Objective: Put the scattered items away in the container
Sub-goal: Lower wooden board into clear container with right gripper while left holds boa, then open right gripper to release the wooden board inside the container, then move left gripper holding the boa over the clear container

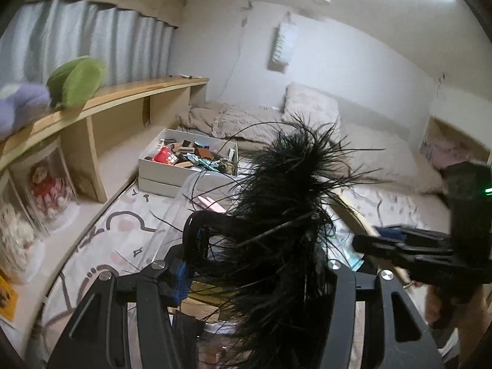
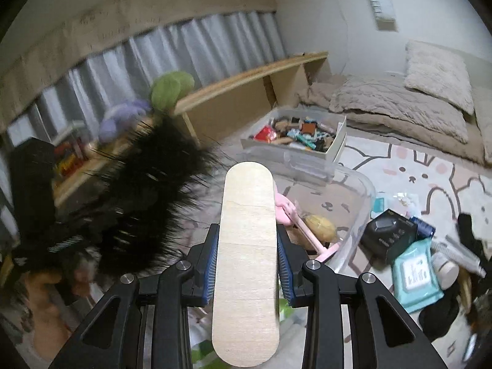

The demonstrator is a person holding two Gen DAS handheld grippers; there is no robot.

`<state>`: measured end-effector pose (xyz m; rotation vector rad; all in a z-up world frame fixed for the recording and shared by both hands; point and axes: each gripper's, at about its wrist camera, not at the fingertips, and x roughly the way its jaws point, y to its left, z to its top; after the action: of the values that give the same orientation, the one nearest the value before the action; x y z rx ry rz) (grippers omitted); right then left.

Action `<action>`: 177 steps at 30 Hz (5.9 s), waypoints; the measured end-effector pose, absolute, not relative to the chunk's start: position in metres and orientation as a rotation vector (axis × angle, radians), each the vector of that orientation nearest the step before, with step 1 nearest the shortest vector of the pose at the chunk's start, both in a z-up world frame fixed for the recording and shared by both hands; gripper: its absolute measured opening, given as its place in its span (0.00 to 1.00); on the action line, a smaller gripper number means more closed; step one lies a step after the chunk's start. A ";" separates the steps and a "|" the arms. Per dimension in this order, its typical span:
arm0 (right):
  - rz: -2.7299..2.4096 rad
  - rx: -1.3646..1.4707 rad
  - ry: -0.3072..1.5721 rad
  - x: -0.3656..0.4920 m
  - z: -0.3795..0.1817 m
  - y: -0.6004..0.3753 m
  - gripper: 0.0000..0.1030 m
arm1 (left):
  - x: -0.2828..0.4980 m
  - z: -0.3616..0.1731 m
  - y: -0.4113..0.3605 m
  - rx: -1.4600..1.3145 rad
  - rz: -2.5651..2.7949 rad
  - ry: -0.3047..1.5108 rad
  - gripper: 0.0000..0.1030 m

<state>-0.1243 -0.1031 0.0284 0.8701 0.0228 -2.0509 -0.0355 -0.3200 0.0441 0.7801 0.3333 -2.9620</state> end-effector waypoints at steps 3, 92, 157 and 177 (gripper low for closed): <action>-2.033 0.932 0.070 -0.136 0.025 -0.120 0.34 | -0.031 0.044 -0.328 0.724 -2.970 0.428 0.55; -1.743 1.051 0.877 -0.181 -0.066 -0.226 0.66 | -0.089 0.020 -0.363 1.292 -2.707 0.341 0.55; -1.791 0.939 0.868 -0.181 -0.033 -0.200 0.24 | -0.143 -0.018 -0.308 1.525 -2.471 -0.271 0.48; -1.825 1.037 0.963 -0.198 -0.057 -0.204 0.24 | -0.166 -0.071 -0.305 1.719 -2.352 -0.388 0.35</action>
<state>-0.1978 -0.2043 -0.0574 1.0372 0.9629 -1.8255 -0.1656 -0.3052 -0.0710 1.7186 -0.3885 -2.3517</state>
